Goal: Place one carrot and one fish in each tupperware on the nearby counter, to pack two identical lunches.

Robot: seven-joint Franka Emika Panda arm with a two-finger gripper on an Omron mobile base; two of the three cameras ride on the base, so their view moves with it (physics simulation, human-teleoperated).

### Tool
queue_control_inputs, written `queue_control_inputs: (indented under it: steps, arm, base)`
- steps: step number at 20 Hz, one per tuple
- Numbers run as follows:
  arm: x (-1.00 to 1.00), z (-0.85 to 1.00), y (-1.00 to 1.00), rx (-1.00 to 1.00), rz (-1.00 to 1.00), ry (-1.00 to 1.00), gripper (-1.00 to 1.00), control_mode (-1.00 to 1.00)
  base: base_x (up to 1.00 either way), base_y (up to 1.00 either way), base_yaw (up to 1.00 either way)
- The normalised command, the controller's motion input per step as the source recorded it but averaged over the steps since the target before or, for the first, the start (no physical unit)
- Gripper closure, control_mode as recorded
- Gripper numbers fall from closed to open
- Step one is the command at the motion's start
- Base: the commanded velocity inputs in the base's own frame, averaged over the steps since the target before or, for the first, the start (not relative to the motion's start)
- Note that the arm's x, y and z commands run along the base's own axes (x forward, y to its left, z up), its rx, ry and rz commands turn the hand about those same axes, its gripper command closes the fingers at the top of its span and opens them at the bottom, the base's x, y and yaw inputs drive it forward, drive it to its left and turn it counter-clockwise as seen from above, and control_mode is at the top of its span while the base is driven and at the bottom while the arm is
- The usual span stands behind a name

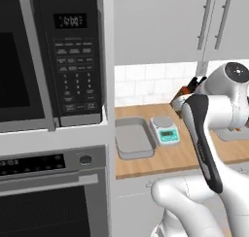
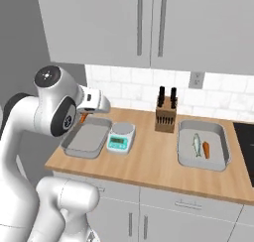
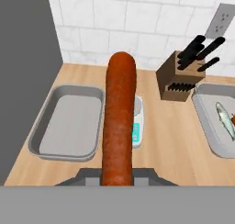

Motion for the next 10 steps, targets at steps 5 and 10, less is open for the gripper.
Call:
queue_control_inputs:
  steps: [5, 10]
  arm:
    - [0.16, -0.41, -0.01, 0.01, 0.24, 0.11, 1.0, -1.0]
    - [0.29, -0.74, 0.0, 0.0, 0.26, 0.15, 1.0, -1.0]
  base:
    - [0.11, 0.0, 0.18]
    - [0.0, 0.0, 0.0]
